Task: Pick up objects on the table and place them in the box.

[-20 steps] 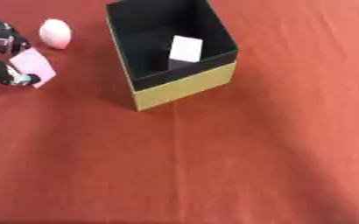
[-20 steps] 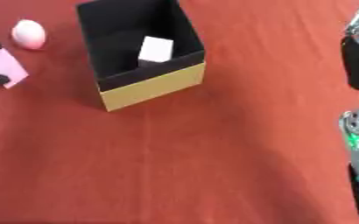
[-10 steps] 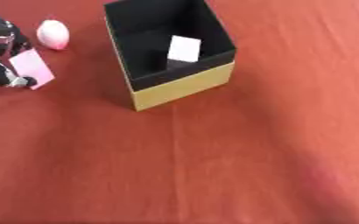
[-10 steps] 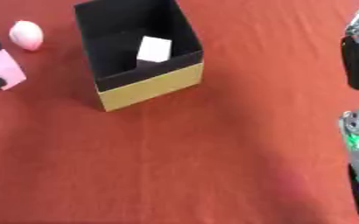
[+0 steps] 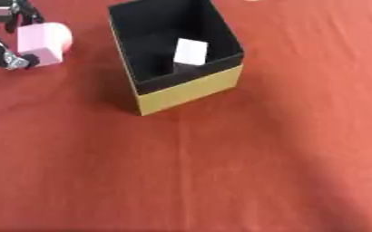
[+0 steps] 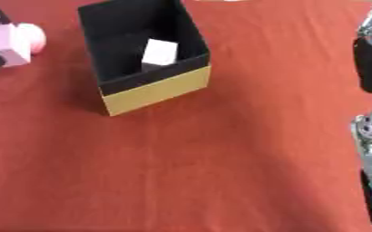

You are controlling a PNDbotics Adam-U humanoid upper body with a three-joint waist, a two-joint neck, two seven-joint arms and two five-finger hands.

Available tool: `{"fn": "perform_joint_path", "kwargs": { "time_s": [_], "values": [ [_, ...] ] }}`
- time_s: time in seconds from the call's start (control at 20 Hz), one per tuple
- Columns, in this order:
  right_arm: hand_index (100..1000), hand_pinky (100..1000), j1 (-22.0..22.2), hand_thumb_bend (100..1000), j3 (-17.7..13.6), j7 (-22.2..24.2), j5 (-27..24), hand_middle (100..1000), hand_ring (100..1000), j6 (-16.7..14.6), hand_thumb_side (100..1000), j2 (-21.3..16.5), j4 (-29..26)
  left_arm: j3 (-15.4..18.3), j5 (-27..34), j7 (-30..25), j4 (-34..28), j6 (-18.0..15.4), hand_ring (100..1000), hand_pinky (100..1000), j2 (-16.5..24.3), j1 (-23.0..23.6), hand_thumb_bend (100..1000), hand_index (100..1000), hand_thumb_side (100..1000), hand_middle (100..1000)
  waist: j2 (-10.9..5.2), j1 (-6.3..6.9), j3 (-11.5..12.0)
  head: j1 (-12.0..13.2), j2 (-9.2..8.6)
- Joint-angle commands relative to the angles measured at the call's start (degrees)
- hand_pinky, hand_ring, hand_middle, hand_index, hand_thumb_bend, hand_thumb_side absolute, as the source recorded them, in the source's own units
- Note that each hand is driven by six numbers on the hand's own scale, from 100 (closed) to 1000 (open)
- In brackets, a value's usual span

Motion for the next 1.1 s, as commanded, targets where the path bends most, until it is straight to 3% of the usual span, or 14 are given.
{"fn": "perform_joint_path", "kwargs": {
  "time_s": [0.05,0.3,0.6,0.7,1.1],
  "values": [
    [878,810,-0.2,100,-0.4,-0.1,0.2,754,745,0.4,686,-1.3,-0.9,-0.2,2.1,-6.1,-3.1,-5.2,488,358,1.0,-2.5,287,753,264,506,-1.36,0.24,0.0,0.1,0.22],
    [878,810,-0.3,100,-0.2,-0.1,0.1,753,745,0.3,686,-1.3,-0.9,-1.1,4.7,-7.2,-5.1,-4.8,470,327,-2.9,-6.3,214,746,232,491,-1.36,0.41,-0.2,0.3,0.31],
    [878,811,-0.5,100,0.0,0.0,-0.1,753,745,0.1,686,-1.3,-0.9,-1.2,6.0,-7.9,-4.1,-3.4,455,298,-10.5,-11.7,135,740,207,479,-1.19,0.55,-1.0,1.1,0.33],
    [878,811,-0.8,100,0.1,0.1,-0.2,753,745,0.0,687,-1.4,-0.9,-1.2,5.0,-7.3,-2.6,-2.7,450,291,-13.3,-13.0,100,736,203,476,-1.06,0.57,-1.5,1.6,0.21],
    [878,811,-1.5,100,0.3,0.1,-0.5,752,744,-0.3,688,-1.2,-0.9,-0.9,-6.3,-1.8,6.5,-1.6,457,309,-20.4,-14.8,149,733,216,481,-0.31,0.58,-2.8,2.7,-0.53]
  ]
}}
